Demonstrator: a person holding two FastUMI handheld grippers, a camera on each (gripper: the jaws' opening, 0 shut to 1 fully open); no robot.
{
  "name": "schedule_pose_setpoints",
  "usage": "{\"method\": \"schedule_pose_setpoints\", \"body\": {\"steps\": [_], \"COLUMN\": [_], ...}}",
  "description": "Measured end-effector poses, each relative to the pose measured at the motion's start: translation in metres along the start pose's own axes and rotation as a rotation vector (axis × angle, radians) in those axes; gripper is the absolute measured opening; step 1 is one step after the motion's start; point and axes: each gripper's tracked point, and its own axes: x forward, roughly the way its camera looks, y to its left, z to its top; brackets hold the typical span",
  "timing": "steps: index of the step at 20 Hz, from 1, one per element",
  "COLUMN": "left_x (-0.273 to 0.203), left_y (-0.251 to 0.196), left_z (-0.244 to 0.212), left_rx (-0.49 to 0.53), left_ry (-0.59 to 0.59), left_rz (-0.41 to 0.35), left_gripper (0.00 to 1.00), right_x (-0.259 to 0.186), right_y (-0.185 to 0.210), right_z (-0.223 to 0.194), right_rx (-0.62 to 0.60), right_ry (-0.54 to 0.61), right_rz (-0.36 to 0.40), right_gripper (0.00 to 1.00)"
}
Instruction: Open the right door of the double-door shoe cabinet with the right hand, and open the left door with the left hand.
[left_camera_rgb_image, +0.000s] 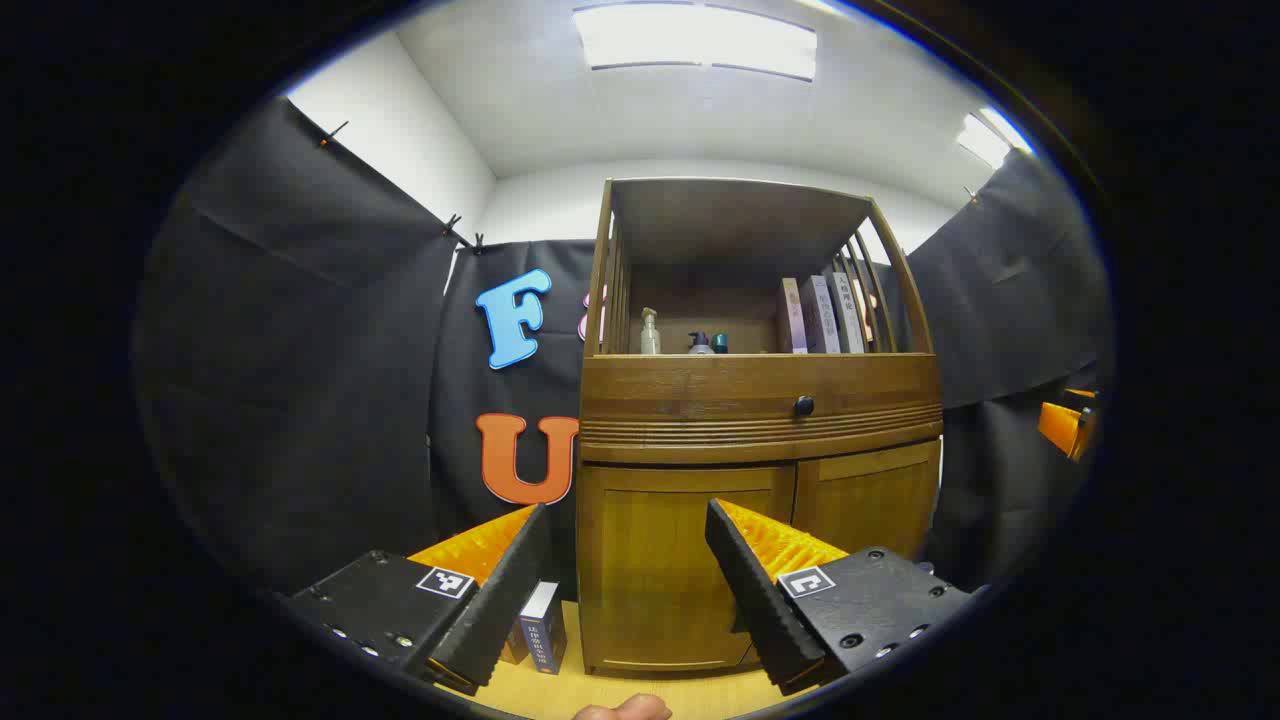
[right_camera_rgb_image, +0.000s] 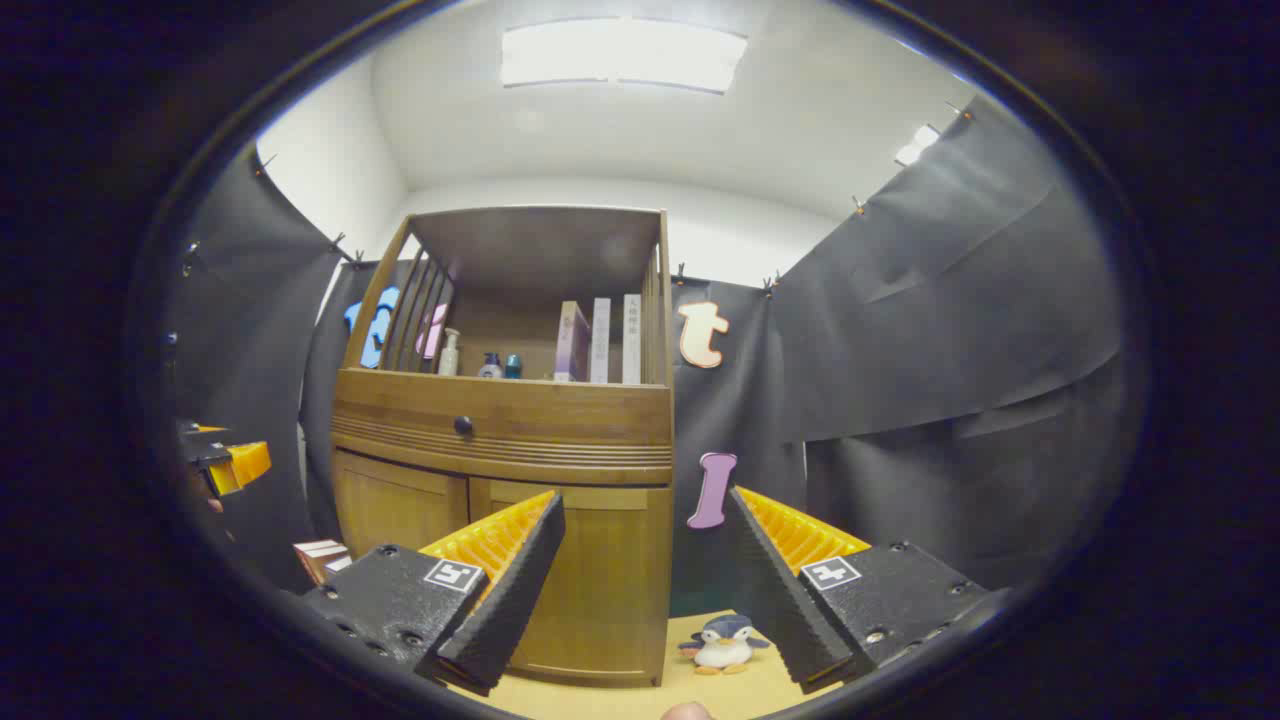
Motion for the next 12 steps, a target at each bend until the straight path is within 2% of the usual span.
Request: {"method": "schedule_pose_setpoints", "body": {"steps": [3,6,7,8,9,10,11,12], "left_x": [-0.007,-0.006,-0.004,-0.001,0.002,0.005,0.009,0.011], "left_y": [-0.01,-0.026,-0.024,-0.025,-0.028,-0.029,-0.029,-0.027], "left_z": [0.002,-0.001,0.0,0.003,0.003,0.004,0.004,0.004], "left_rx": [-0.018,0.002,0.022,0.033,0.036,0.034,0.032,0.03], "left_ry": [-0.003,0.012,0.007,0.004,0.002,-0.002,-0.003,-0.007], "left_rz": [0.041,0.004,0.001,-0.008,-0.025,-0.041,-0.052,-0.059], "left_gripper": [1.0,1.0,0.95,1.0,1.0,0.95,0.95,1.0], "right_x": [0.0,0.003,0.004,0.004,0.005,0.006,0.008,0.009], "right_y": [-0.012,-0.022,-0.022,-0.021,-0.017,-0.015,-0.012,-0.006], "right_z": [-0.007,-0.006,-0.005,-0.004,-0.002,-0.001,-0.001,-0.002], "right_rx": [0.021,0.035,0.042,0.051,0.058,0.059,0.05,0.038], "right_ry": [0.028,0.03,0.03,0.029,0.022,0.018,0.015,0.012], "right_rz": [0.025,0.0,-0.004,-0.009,-0.009,-0.018,-0.021,-0.022], "right_gripper": [1.0,1.0,0.99,1.0,1.0,1.0,1.0,0.99]}}
